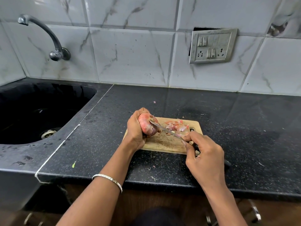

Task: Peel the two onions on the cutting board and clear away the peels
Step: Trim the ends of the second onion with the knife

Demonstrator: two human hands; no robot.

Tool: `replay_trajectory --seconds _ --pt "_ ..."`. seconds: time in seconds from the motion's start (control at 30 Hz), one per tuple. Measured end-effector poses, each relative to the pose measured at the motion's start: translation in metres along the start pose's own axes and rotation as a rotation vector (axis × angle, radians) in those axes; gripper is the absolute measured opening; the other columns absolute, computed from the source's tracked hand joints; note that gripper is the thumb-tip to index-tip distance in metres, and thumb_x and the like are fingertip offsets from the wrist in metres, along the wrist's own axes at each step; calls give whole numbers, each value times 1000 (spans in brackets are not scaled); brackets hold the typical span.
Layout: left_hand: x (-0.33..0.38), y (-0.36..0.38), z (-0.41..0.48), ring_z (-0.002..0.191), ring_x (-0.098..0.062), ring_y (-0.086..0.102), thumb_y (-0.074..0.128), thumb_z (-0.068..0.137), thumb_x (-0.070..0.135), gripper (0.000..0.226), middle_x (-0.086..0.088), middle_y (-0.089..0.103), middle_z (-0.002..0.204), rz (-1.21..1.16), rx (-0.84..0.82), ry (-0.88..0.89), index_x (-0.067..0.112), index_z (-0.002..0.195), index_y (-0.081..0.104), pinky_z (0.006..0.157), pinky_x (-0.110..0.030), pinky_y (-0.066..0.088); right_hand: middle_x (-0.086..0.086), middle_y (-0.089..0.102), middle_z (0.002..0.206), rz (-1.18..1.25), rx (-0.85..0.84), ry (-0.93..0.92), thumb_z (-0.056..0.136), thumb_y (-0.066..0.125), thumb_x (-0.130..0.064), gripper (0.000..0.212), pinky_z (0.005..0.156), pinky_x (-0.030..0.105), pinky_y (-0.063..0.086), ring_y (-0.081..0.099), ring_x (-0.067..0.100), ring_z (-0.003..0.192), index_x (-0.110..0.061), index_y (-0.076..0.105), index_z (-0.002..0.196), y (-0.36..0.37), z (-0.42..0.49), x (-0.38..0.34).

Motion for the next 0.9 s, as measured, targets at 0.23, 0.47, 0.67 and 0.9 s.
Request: replay_trajectory --seconds 0.23,0.47,0.67,0.9 --pt "-4 -2 3 49 -27 50 44 86 25 22 -12 45 64 41 11 48 10 71 48 44 -28 49 -10 70 81 32 69 37 74 80 4 25 59 36 55 65 16 71 -17 70 84 -3 0 6" --pt "-2 -1 -1 37 -26 53 31 98 15 31 -10 50 48 7 -47 33 7 71 44 38 -25 46 -8 71 81 31 45 -8 71 82 5 27 58 33 53 66 18 70 -15 70 84 -3 0 3" --pt "-1 -2 0 42 -26 52 45 80 23 16 -12 47 58 1 -59 32 9 72 45 41 -27 45 -10 70 78 -8 49 69 72 82 2 27 56 28 49 62 15 65 -20 70 84 -3 1 6" --pt "-1 0 0 37 -19 50 29 99 19 35 -6 47 46 -33 -60 7 8 68 44 38 -24 46 -9 70 79 21 45 -32 71 84 5 26 57 31 52 64 16 68 -14 70 82 -4 0 3"
Point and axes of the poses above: each hand's wrist, its own z-axis towards the middle knuckle, its own y-axis out of the palm, x = y × z, the point moved 1 cm from there along z, towards the middle knuckle
